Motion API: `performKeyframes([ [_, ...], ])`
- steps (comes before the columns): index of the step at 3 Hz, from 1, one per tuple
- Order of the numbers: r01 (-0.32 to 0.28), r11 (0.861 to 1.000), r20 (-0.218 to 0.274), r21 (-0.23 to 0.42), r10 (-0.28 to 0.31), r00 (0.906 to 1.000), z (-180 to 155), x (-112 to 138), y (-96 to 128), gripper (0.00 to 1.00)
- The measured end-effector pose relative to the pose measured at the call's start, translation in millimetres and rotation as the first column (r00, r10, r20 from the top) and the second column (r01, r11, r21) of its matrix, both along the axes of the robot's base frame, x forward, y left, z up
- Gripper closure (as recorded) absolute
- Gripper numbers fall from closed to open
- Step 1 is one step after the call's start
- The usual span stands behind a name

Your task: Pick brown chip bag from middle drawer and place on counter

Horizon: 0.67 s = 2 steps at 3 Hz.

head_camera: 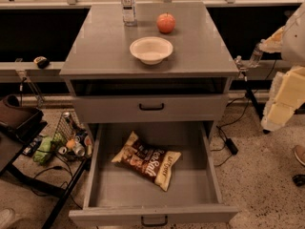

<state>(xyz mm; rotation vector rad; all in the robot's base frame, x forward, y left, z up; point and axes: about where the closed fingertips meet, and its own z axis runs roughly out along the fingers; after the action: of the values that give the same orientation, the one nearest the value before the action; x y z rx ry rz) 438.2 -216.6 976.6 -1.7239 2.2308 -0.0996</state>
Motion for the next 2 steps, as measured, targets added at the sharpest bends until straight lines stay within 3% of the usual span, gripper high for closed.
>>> performKeyframes([
  [1, 0.000, 1.000, 0.000, 0.000, 0.000, 1.0000, 0, 0, 0, 0.00],
  [2, -0.020, 0.999, -0.002, 0.039, 0.020, 0.9998, -25, 11, 19, 0.00],
])
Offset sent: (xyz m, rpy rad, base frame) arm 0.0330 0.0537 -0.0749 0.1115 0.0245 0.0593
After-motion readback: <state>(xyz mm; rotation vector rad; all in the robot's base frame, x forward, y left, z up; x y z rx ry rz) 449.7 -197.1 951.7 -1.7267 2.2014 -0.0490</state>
